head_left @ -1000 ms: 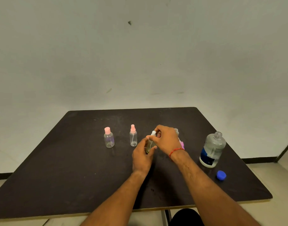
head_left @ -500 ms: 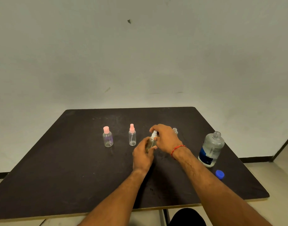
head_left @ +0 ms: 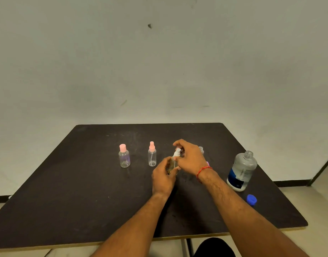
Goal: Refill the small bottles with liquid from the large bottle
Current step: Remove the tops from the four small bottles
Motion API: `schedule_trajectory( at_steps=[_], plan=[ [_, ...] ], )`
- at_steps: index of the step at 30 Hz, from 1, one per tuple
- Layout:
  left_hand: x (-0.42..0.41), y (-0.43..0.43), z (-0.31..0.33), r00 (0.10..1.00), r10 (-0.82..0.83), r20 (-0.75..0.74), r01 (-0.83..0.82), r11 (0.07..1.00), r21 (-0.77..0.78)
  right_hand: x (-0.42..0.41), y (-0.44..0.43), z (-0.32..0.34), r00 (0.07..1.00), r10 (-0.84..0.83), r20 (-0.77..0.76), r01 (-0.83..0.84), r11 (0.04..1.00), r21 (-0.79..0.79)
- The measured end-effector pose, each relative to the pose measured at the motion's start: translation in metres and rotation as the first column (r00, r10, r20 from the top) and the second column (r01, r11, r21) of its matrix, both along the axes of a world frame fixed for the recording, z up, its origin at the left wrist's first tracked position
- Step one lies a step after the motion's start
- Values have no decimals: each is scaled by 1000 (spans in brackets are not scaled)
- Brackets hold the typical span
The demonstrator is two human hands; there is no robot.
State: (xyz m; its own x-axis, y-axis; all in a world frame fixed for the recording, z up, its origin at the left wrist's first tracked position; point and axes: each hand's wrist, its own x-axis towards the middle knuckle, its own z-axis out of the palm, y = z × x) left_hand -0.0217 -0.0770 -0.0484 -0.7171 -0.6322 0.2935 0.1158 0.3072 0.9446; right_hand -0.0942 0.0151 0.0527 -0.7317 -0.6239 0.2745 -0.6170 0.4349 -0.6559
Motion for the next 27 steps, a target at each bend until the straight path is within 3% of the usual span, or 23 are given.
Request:
schedule_trajectory(
  at_steps=[4, 9, 14, 20, 27],
  plan=[
    [1, 1, 2, 1000, -3, -2, 3, 1000, -14, -2, -3, 0, 993, -110, -49, 114, 991, 76],
    [0, -1, 1, 999, -7, 45, 9, 999, -35, -3, -4, 5, 995, -25, -102, 42, 984, 173],
    [0, 0, 1, 1000, 3, 25, -3, 1000, 1, -1, -3, 0, 999, 30, -38, -27, 996, 87],
    [1, 0, 2, 1000, -1, 18, 1, 1000, -7, -4, -6, -3, 993, -88, -79, 96, 990, 100],
    [2, 0, 2, 1000, -13, 7, 13, 999, 39, -1, -2, -1, 994, 103, 23, -103, 994, 31]
  ],
)
